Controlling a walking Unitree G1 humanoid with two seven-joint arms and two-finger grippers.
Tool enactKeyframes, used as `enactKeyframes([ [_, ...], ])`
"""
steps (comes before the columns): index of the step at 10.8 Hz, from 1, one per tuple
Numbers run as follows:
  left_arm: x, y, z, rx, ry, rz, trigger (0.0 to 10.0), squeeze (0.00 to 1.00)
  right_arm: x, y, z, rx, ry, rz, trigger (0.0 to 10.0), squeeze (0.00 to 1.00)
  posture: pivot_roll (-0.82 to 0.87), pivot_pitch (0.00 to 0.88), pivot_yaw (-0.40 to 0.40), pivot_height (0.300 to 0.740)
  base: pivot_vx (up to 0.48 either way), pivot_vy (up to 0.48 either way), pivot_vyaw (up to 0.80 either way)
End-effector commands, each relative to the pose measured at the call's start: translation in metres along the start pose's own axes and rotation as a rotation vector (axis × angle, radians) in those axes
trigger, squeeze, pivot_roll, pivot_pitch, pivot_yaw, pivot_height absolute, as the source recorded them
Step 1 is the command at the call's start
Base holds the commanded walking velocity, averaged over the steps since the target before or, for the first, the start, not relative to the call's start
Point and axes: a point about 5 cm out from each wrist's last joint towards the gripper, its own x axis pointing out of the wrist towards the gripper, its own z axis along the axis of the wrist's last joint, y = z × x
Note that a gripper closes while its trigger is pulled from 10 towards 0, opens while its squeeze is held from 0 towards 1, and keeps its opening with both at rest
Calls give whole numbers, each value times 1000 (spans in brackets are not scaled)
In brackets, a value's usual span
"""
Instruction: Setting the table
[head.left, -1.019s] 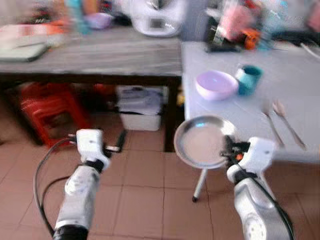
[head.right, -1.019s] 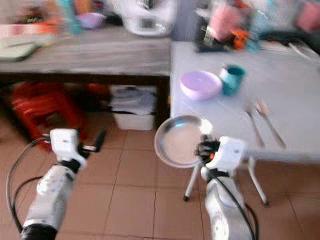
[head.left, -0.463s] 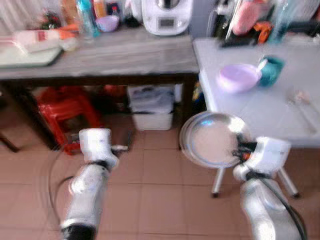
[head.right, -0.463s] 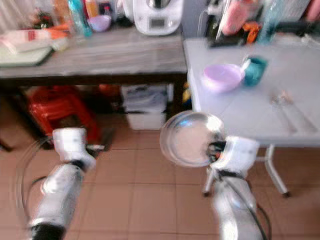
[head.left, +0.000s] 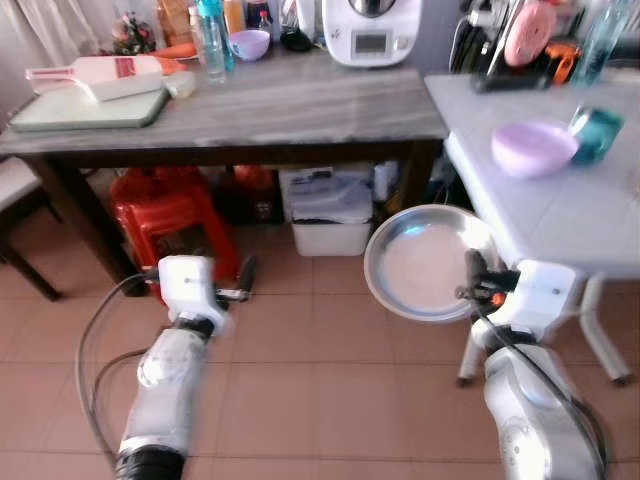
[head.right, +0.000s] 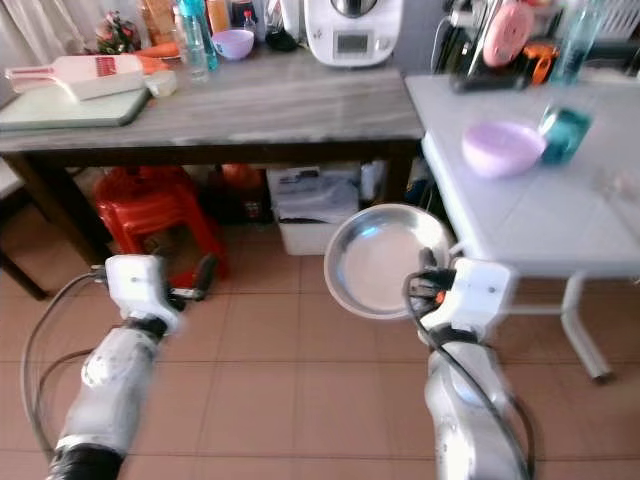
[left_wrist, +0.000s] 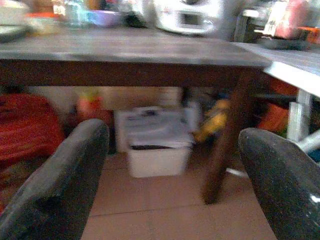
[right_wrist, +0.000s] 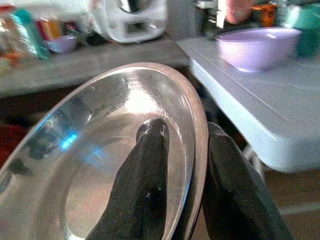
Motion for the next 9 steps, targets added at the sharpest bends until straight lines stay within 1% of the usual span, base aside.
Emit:
enactKeyframes([
  [1, 0, 10, 4, 31, -5, 24, 10000, 0, 0, 4, 6, 8, -32, 14, 10000, 0, -19, 35, 36, 740, 0, 450, 0],
  [3, 0, 10, 4, 32, -4, 29, 10000, 0, -1, 3, 6, 8, -34, 12, 10000, 0, -18, 38, 36, 740, 0, 452, 0],
  [4, 0, 10, 5, 48, -9, 25, 10000, 0, -1, 3, 6, 7, -34, 12, 10000, 0, -17, 39, 35, 740, 0, 461, 0],
  [5, -1, 16, 8, 90, -15, 53, 10000, 0, -2, 2, 6, 5, -33, 11, 10000, 0, -13, 42, 36, 740, 0, 0, 0],
  [6, -5, 24, 9, 75, -7, 31, 10000, 0, -3, 2, 5, -2, -31, 17, 10000, 0, -11, 43, 35, 740, 0, 0, 0],
  [7, -7, 29, 10, 100, -9, 49, 10000, 0, -2, 3, 5, -17, -33, 27, 10000, 0, -11, 42, 33, 740, 0, 0, 0],
  [8, -6, 30, 10, 94, -14, 52, 10000, 0, -2, 3, 5, -24, -36, 29, 10000, 0, -9, 41, 32, 740, 0, 0, 0],
  [9, -5, 26, 11, 89, -23, 41, 10000, 0, 0, 4, 6, -29, -40, 30, 10000, 0, -9, 38, 31, 740, 255, 0, 444],
])
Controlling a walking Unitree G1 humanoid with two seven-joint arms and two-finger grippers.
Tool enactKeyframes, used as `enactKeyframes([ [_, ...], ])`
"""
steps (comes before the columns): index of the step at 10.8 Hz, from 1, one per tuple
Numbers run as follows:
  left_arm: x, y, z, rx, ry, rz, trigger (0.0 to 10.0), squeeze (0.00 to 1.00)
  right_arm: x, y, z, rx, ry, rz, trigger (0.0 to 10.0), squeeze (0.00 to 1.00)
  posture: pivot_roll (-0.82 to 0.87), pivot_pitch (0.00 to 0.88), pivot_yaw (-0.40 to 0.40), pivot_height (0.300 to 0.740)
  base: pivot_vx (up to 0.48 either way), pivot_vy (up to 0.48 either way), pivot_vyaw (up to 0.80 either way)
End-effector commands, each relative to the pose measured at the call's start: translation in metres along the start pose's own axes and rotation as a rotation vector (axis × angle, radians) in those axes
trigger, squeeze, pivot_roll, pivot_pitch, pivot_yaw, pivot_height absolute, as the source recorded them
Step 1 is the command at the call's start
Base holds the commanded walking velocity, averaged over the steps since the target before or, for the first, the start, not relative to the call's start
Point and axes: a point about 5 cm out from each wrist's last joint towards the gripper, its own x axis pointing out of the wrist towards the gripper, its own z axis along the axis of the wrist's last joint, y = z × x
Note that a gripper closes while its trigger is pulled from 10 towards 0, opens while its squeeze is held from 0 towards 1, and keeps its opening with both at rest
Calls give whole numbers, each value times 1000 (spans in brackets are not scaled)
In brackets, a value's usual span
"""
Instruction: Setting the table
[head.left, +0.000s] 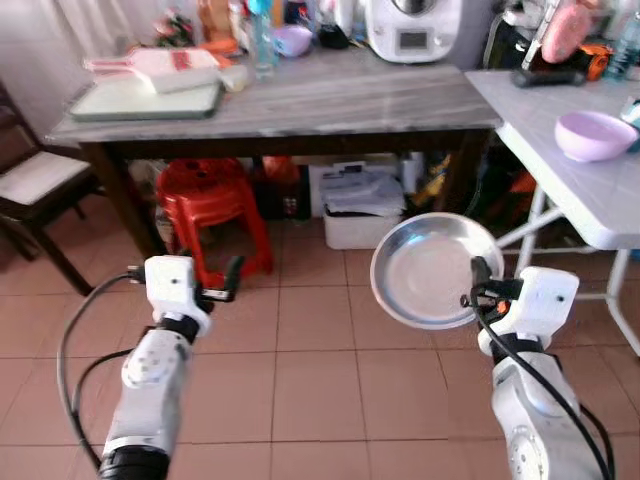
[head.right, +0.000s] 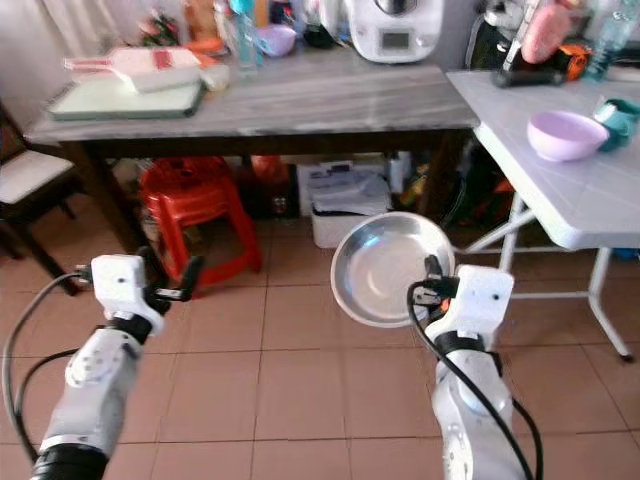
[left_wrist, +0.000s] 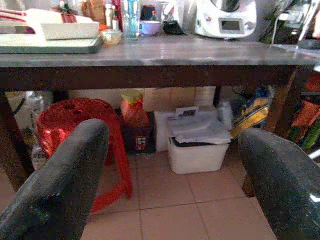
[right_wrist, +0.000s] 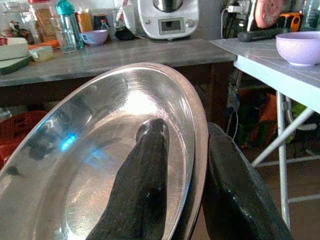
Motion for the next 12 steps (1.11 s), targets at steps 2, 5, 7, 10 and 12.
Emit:
enactKeyframes([
  [2, 3, -5, 3, -5, -16, -28, 10000, 0, 3, -1, 8, -2, -40, -1, 10000, 0, -12, 35, 31, 740, 268, 0, 222],
  [5, 3, -8, 4, -12, -23, -40, 10000, 0, 2, -2, 8, -2, -41, -4, 10000, 0, -14, 38, 30, 740, 300, 0, 0],
  [7, 3, -8, 4, -16, -21, -43, 10000, 0, 3, -2, 7, -6, -38, 0, 10000, 0, -10, 37, 29, 740, 341, 0, 0],
  [10, 2, -9, 2, -24, -16, -58, 10000, 0, 6, -2, 9, -6, -47, 0, 10000, 0, -12, 36, 33, 740, 361, 0, 0],
  [12, 1, -12, 4, -27, -25, -65, 10000, 0, 5, -2, 15, 1, -81, 2, 10000, 0, -13, 31, 32, 740, 368, 0, 0],
])
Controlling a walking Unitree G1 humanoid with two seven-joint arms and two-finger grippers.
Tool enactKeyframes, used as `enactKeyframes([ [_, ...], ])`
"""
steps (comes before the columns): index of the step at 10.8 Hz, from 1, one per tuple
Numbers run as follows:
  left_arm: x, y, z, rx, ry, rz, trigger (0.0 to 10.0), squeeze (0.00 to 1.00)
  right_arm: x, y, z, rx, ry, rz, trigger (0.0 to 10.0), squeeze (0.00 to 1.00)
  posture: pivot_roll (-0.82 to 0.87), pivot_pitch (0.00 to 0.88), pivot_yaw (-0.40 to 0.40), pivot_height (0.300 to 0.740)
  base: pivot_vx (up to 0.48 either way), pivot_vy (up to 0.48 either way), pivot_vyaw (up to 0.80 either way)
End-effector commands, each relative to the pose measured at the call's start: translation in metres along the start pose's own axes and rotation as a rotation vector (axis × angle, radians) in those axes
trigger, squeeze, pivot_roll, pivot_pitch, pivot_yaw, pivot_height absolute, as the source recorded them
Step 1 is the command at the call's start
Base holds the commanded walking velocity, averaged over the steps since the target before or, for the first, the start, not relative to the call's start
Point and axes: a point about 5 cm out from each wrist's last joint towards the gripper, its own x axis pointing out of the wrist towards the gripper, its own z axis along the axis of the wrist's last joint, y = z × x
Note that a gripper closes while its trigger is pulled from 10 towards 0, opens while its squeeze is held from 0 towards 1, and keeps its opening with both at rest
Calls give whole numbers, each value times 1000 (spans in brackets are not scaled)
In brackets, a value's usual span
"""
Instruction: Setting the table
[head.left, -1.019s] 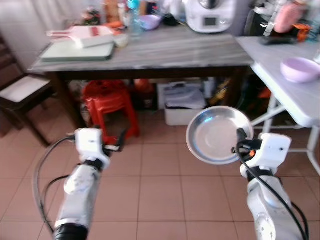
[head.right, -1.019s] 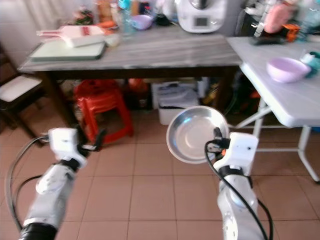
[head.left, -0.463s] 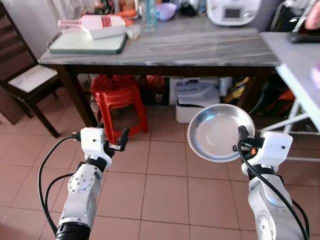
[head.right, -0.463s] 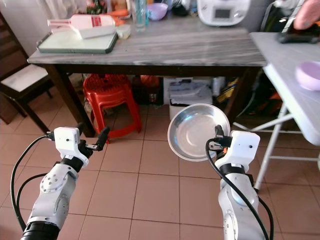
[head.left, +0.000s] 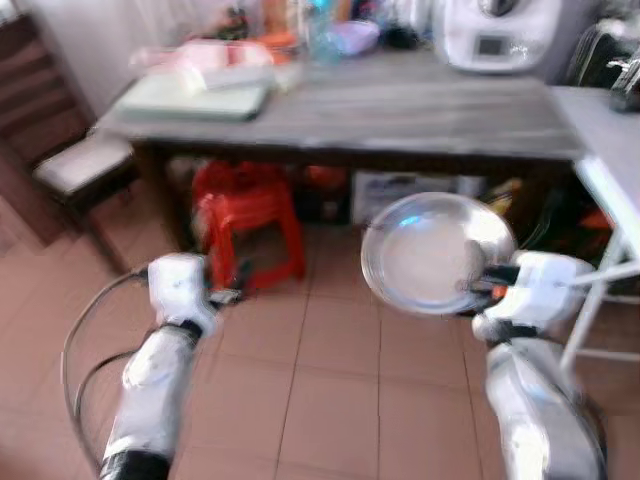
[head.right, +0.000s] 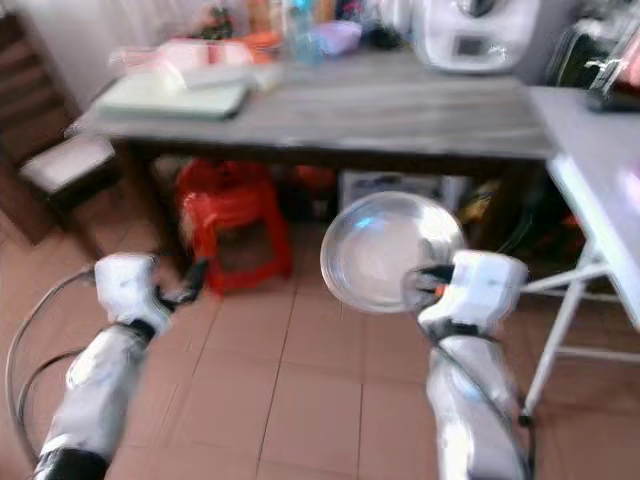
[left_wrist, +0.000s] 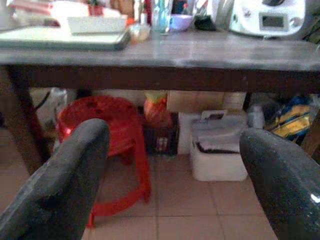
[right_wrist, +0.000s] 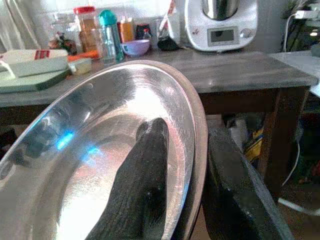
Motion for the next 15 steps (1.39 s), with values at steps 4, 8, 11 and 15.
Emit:
enactKeyframes([
  [4, -17, -19, 0, 8, -16, -54, 10000, 0, -11, -14, 3, -11, -18, -45, 10000, 0, -14, 29, 36, 740, 368, 0, 0],
  [8, -25, -20, -4, 16, 9, -59, 10000, 0, -10, -15, 3, -7, -10, -45, 10000, 0, -11, 23, 31, 740, 368, 0, 0],
  [11, -21, -23, -2, 3, 2, -69, 10000, 0, -7, -13, 3, -9, -16, -42, 10000, 0, -9, 19, 34, 740, 385, 0, 0],
  [15, -19, -26, -3, -5, 9, -86, 10000, 0, -6, -11, 3, -12, -18, -36, 10000, 0, -11, 18, 39, 740, 402, 0, 0],
])
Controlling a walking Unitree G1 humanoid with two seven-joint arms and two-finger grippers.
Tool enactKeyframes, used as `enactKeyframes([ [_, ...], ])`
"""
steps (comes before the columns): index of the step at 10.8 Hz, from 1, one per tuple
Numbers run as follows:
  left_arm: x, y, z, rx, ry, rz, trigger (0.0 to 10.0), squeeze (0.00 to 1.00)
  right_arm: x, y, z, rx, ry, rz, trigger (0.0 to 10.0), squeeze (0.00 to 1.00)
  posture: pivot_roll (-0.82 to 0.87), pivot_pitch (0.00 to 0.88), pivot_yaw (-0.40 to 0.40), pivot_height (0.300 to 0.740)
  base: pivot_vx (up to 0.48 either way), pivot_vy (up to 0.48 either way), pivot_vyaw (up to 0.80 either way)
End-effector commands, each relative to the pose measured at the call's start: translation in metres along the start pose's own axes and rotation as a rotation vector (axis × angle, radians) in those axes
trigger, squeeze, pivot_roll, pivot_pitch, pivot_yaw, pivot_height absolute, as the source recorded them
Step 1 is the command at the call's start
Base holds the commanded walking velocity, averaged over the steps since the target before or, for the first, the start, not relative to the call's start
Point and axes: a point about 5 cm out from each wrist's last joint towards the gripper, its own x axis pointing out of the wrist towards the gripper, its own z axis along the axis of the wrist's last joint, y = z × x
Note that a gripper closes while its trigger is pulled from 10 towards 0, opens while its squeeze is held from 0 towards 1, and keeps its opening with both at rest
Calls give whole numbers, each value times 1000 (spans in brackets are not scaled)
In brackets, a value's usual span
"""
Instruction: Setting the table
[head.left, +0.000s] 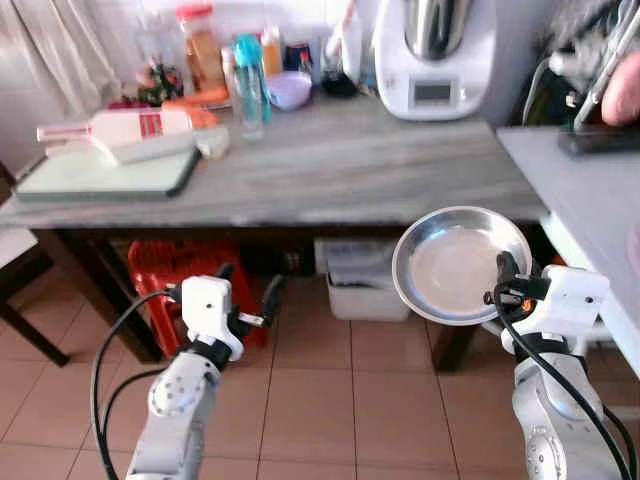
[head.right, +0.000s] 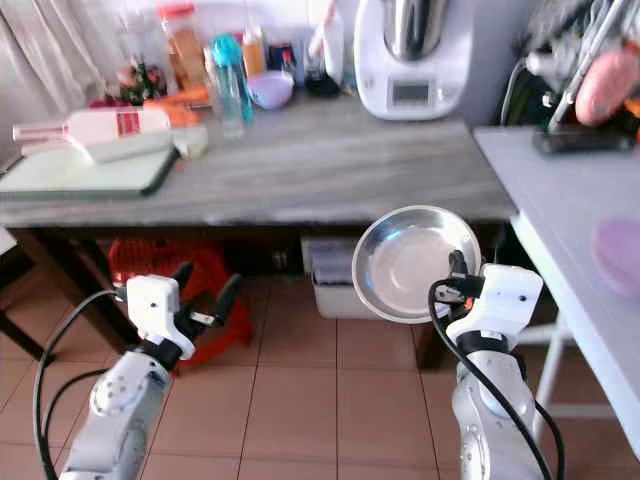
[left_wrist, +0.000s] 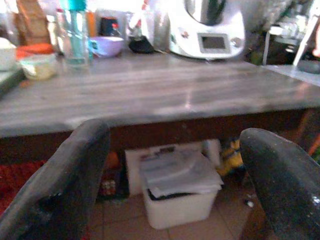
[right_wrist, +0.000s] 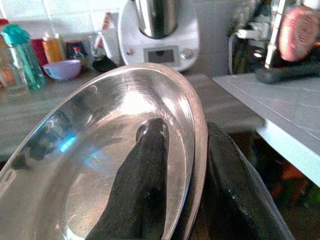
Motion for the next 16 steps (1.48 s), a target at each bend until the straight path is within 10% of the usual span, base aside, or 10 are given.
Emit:
enactKeyframes([
  [1, -2, 9, 2, 16, 5, 18, 10000, 0, 2, 10, 5, 5, -27, 37, 10000, 0, -10, 18, 39, 740, 405, 0, 0],
  [16, 5, 2, 1, 13, 12, -10, 10000, 0, 8, 11, 0, 11, -28, 35, 10000, 0, 0, 2, 49, 740, 385, 0, 0],
])
